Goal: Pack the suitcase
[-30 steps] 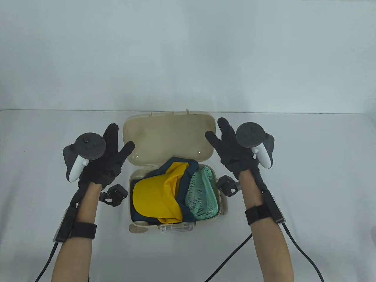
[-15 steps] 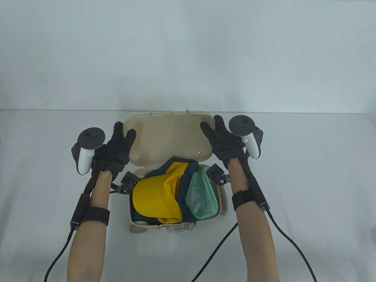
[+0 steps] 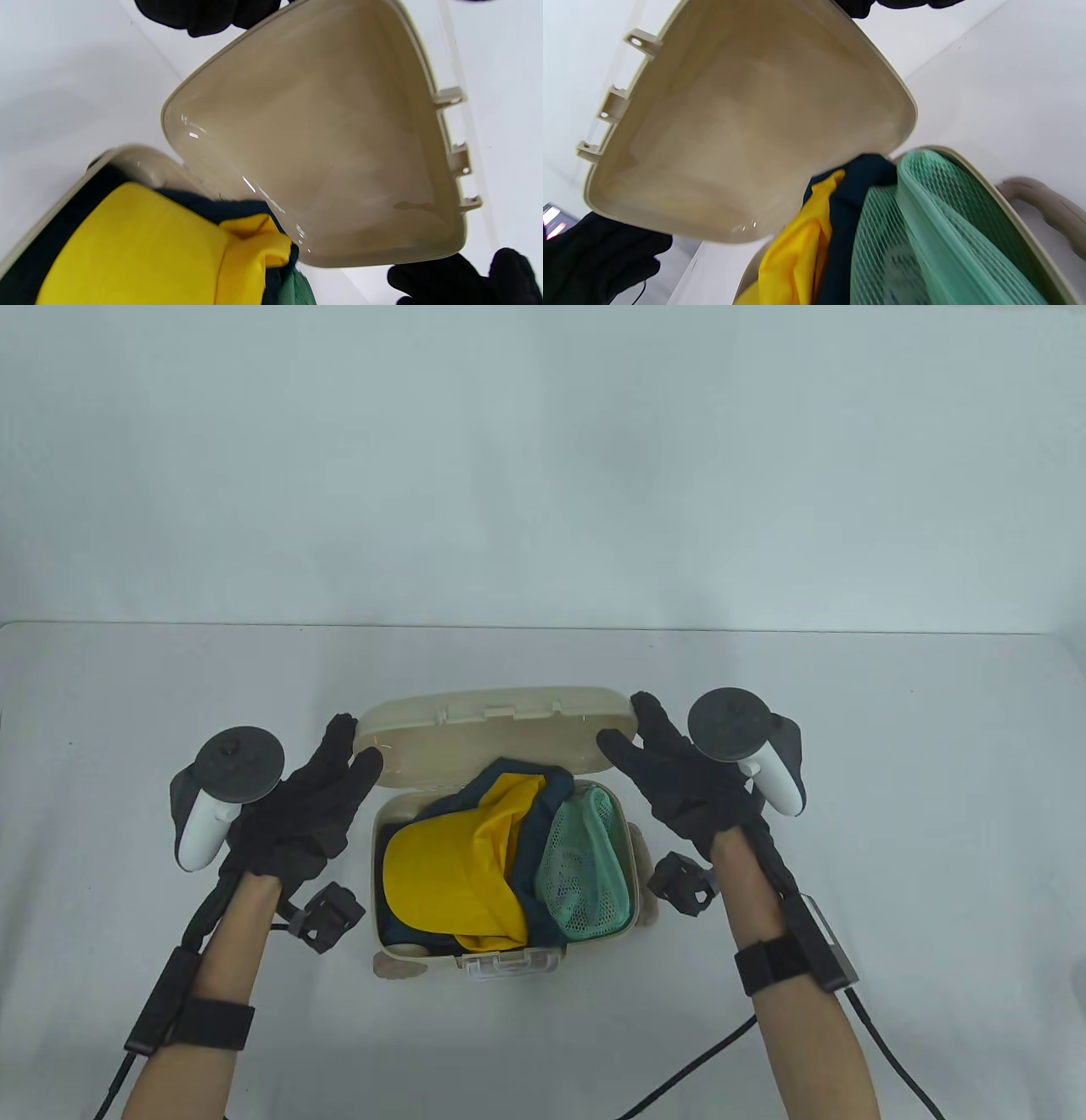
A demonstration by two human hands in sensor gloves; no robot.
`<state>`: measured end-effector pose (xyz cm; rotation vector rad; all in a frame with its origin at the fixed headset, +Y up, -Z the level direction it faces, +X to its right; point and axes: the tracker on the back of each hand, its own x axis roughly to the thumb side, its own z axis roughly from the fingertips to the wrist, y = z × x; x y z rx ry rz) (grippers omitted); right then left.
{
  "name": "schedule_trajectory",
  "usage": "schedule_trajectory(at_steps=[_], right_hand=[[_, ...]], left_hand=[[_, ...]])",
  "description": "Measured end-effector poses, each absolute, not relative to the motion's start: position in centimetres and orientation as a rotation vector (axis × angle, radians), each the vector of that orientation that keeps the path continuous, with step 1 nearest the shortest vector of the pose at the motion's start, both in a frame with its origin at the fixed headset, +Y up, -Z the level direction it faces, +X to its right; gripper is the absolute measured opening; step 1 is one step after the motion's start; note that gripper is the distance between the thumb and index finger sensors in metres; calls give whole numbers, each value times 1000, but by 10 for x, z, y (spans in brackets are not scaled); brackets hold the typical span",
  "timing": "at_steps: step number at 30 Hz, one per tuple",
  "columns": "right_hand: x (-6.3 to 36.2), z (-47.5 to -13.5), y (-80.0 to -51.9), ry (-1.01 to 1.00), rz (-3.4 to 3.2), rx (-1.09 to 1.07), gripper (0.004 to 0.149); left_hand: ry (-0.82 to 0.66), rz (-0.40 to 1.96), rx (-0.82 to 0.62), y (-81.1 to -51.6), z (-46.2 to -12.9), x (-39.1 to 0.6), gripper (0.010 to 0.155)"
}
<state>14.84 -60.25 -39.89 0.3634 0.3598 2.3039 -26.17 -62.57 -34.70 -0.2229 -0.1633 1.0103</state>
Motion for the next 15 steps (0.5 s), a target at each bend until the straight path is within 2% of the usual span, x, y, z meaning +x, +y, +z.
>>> schedule_trajectory(at_steps=[7,12,15], right_hand=[[158,-362,-624,469,2258,430,100],[157,-353,-642,522,2290,400,100],[157,-353,-656,541,2325,363,100]], left_hand=[[-201,972,-384,-637,-320,-254,98],[-163,799,-470,-648,-320,-236,100],[-144,794,-505,-663,-321,-229,101]])
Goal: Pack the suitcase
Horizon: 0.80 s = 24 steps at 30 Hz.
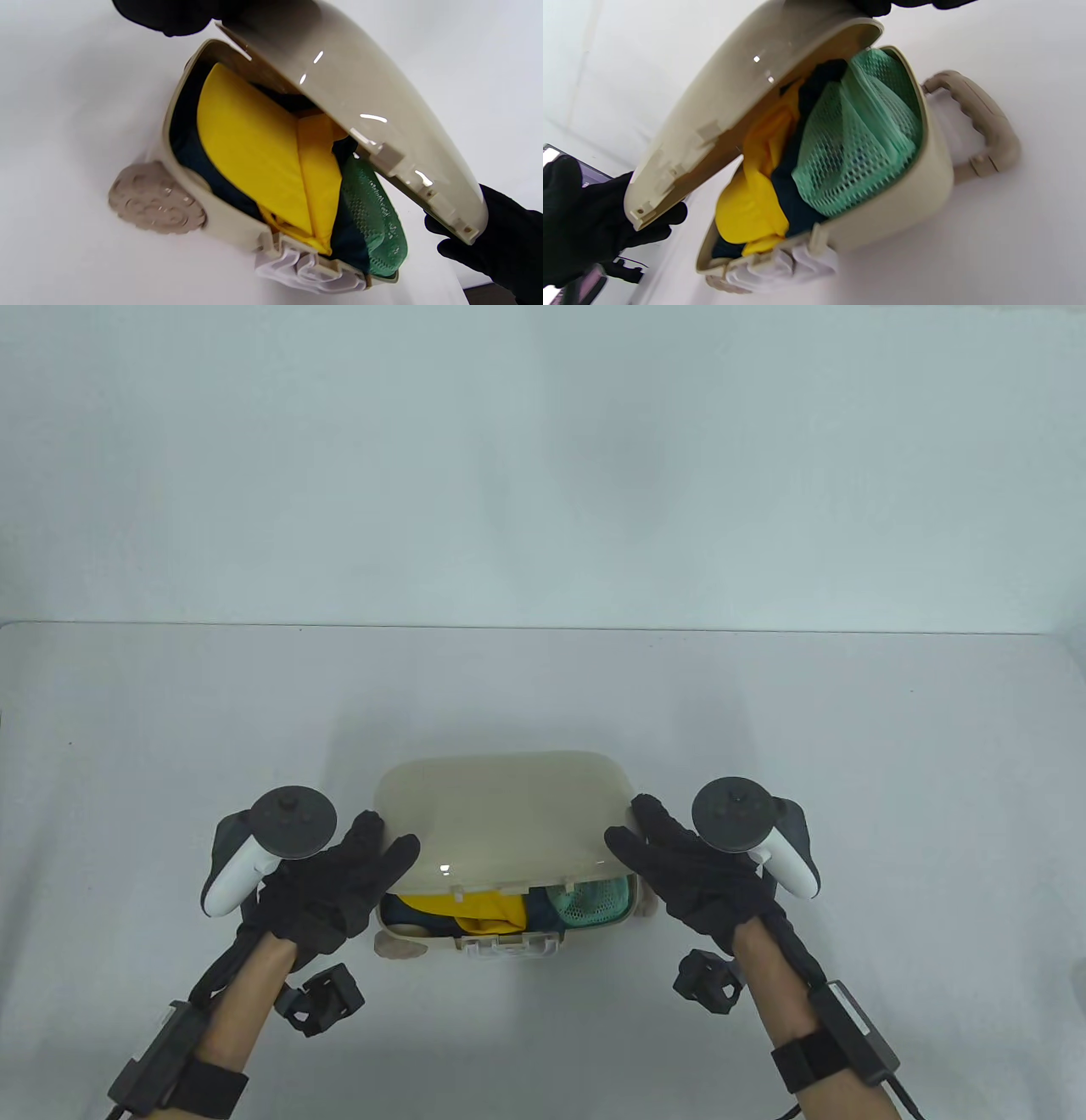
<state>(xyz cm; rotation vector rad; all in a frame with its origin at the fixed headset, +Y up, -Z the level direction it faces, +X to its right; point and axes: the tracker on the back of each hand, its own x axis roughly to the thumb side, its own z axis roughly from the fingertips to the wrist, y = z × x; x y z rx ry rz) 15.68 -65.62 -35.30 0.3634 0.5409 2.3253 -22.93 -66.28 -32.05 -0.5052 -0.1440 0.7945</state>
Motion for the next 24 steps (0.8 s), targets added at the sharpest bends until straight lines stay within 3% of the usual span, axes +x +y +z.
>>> schedule_trajectory(at_steps=[8,24], right_hand=[[153,-360,-683,583,2374,296,100],[139,-361,-689,539,2613,293,99]], left_hand=[[-55,852,-499,-693,-324,-217,100],[-66,690,-495,-696,-327,-209,98]])
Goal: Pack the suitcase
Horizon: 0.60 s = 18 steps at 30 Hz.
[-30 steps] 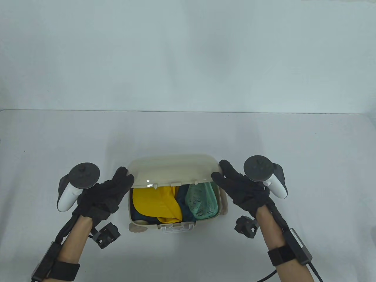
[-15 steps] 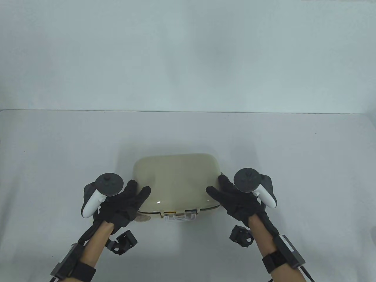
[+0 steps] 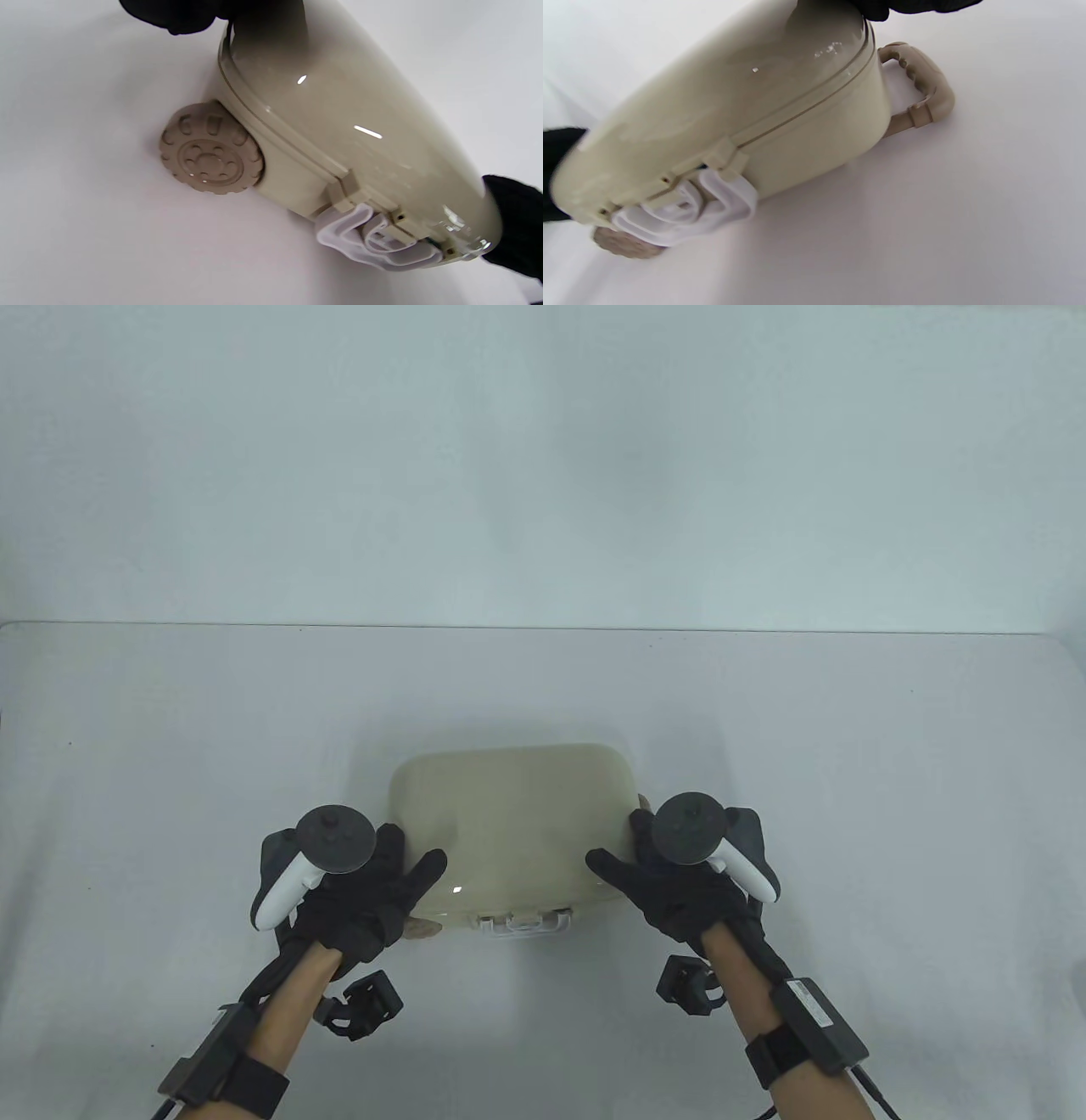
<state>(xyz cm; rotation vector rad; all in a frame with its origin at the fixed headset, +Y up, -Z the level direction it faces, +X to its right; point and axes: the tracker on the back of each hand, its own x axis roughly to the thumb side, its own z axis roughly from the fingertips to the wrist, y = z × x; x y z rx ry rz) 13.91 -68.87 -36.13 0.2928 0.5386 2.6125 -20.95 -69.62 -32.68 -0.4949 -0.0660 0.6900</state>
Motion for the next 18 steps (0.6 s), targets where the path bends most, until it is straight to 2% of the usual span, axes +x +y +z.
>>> schedule_trajectory(at_steps=[5,8,15,18], right_hand=[[137,-360,-689,536,2661,295,99],[139,-358,-684,568,2695,312,98],[157,-336,-673,380,2732,302,94],[167,-326,-672,308,2701,272,87]], left_hand=[[-58,637,-493,-696,-327,-209,97],[-42,518,-436,-687,-335,-208,94],[-63,503,-336,-658,-388,-198,93],[-62,400,-326,-654,-414,-189,94]])
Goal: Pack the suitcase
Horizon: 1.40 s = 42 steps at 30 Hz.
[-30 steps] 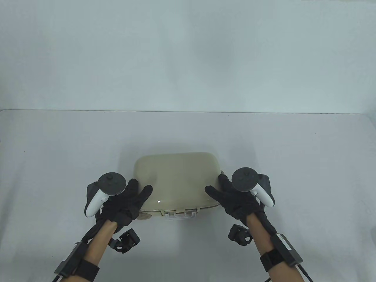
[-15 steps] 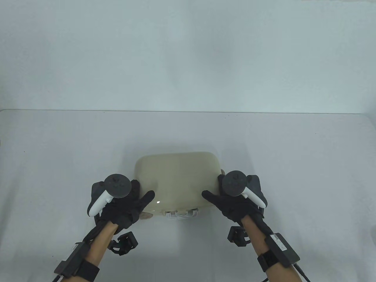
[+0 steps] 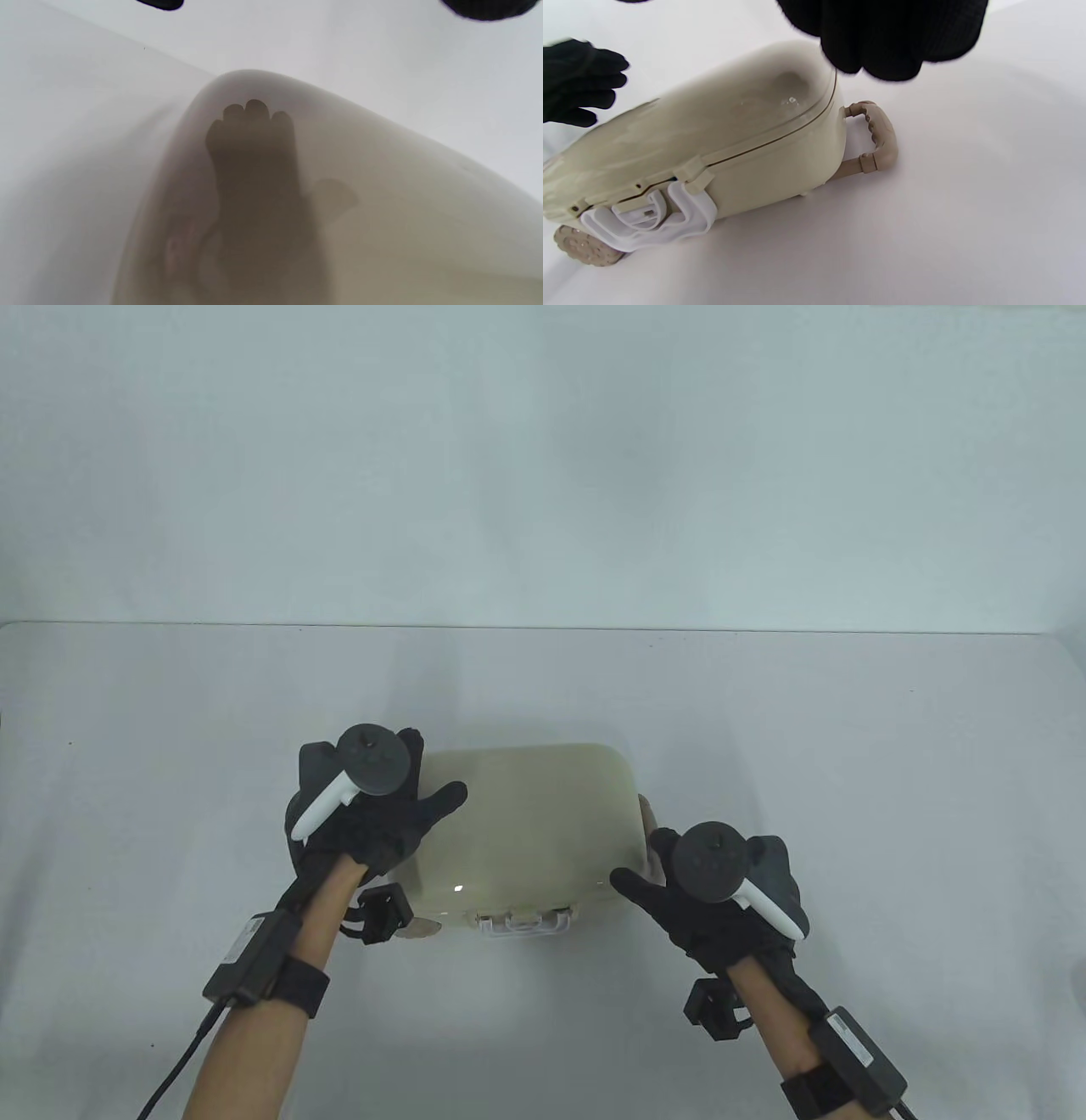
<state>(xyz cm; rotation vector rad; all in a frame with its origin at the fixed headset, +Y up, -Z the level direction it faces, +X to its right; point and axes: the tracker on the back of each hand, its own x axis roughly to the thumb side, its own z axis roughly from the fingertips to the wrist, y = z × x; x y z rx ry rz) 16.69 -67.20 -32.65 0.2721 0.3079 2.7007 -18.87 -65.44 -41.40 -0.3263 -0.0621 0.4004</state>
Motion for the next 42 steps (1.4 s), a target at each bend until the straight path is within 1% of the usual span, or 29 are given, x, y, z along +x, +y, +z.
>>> schedule_trajectory(at_steps=[2,6,9,11,14,17,20,28,31,33,37,38,42], right_hand=[[168,-324,-676,370,2659,288,83],[155,-323,-703,672,2469,348,79],[141,-322,-723,852,2351,385,82],[134,-321,-735,946,2255,409,86],[127,-318,-748,1051,2109,416,86],[125,-317,-763,1120,2039,394,85],[124,-317,-772,1175,1887,387,86],[119,-314,-785,1231,1741,425,89],[124,-317,-785,1215,1737,402,86],[125,-319,-780,1191,1766,402,78],[125,-321,-761,1105,1828,495,74],[124,-321,-756,1098,1782,528,71],[119,-318,-745,1065,1778,581,71]], left_hand=[[-64,351,-371,-659,-426,-185,96],[-51,354,-479,-679,-438,-183,99],[-66,344,-564,-690,-440,-183,103],[-66,388,-538,-692,-439,-184,104],[-83,387,-518,-696,-436,-185,103],[-87,385,-527,-697,-435,-187,102],[-93,382,-530,-697,-436,-187,102],[-97,375,-551,-696,-436,-187,102],[-90,373,-555,-694,-436,-187,102],[-89,368,-558,-694,-436,-187,103],[-87,366,-565,-694,-436,-188,103],[-87,364,-566,-693,-436,-187,103],[-88,364,-569,-693,-436,-188,102]])
